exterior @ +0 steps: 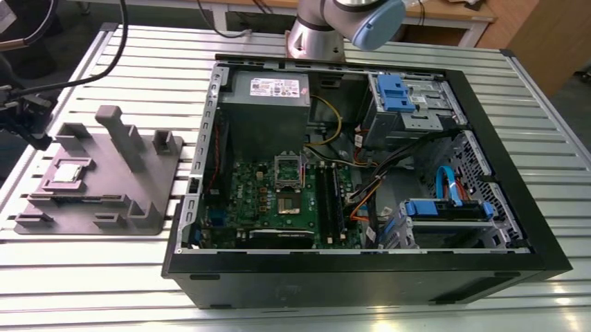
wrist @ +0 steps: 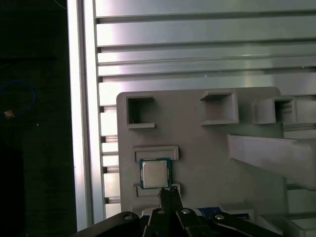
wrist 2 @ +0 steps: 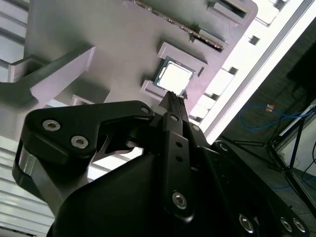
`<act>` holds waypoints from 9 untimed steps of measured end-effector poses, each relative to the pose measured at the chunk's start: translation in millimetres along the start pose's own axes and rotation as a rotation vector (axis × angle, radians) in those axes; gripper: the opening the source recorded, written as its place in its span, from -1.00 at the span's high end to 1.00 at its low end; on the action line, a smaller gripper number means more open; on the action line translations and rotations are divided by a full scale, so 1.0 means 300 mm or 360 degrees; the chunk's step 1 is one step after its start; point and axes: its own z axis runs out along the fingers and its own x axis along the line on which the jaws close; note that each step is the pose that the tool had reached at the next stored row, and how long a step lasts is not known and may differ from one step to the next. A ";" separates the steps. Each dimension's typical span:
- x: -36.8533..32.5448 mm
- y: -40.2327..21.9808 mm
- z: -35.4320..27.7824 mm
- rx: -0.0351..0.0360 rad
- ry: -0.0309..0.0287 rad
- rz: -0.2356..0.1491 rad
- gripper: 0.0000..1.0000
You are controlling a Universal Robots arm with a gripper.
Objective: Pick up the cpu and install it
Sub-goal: 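Reach for the cpu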
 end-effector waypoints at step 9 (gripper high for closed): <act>0.008 -0.003 0.054 0.0000 0.00004 0.0000 0.79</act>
